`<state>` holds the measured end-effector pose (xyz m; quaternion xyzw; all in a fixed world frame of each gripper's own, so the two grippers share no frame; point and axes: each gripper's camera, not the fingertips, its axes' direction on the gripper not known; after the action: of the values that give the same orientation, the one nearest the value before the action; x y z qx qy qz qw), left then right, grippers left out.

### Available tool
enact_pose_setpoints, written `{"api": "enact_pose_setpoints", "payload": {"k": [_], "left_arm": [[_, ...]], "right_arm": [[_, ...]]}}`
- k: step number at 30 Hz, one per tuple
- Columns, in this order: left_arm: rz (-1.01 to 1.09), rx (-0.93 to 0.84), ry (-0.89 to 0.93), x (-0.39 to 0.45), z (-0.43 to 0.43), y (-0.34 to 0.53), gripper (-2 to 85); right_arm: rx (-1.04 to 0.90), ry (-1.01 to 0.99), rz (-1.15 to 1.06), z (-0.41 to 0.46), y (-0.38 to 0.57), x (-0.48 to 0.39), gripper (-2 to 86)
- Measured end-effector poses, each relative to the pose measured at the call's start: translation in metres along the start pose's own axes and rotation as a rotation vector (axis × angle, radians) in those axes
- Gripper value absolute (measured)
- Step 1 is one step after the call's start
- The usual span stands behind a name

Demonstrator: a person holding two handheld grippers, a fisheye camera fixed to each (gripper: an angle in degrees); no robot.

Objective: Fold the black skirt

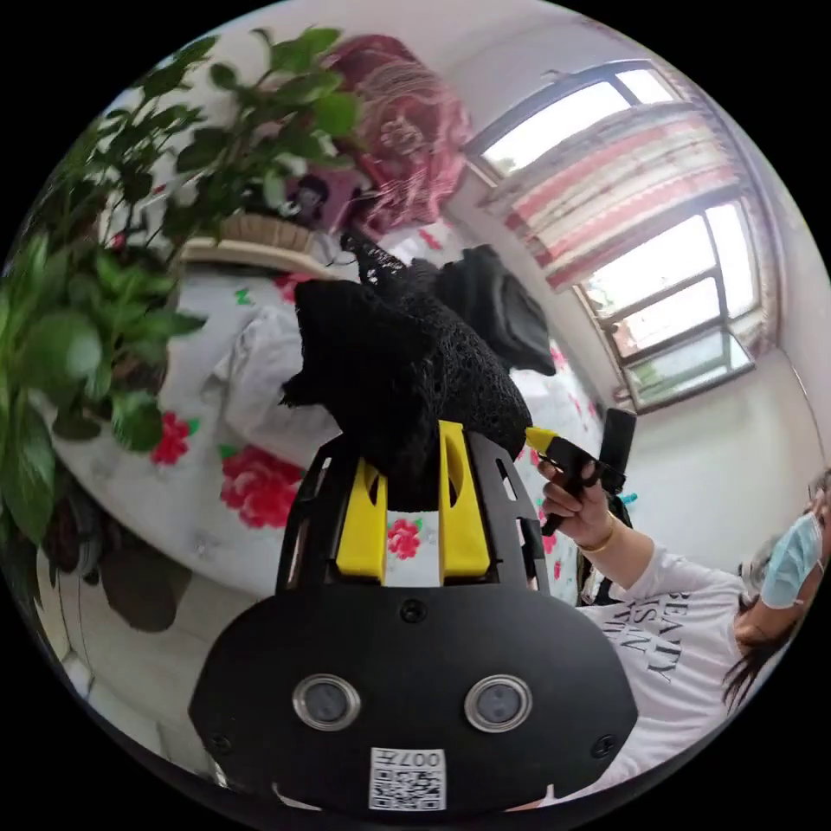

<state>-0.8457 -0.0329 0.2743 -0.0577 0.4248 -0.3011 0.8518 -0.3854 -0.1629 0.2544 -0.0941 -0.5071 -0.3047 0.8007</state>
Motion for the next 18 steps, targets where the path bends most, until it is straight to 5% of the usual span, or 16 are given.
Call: {"api": "enact_pose_setpoints", "payload": {"k": [3,10,18], "left_arm": [[-0.134,-0.108,-0.235,-0.044,0.053,0.076,10.9],[-0.051,-0.163,-0.305,-0.003,0.161,0.227,11.9],[0.635,-0.469,-0.259,0.18,0.33,0.292,11.4]], "right_arm": [[-0.25,0.108,0.027,0.06,0.048,0.025,4.7],[-0.54,0.521,-0.025,0.008,0.193,0.054,4.1],[-0.599,0.932,0.182,-0.105,0.292,0.057,3.8]]}}
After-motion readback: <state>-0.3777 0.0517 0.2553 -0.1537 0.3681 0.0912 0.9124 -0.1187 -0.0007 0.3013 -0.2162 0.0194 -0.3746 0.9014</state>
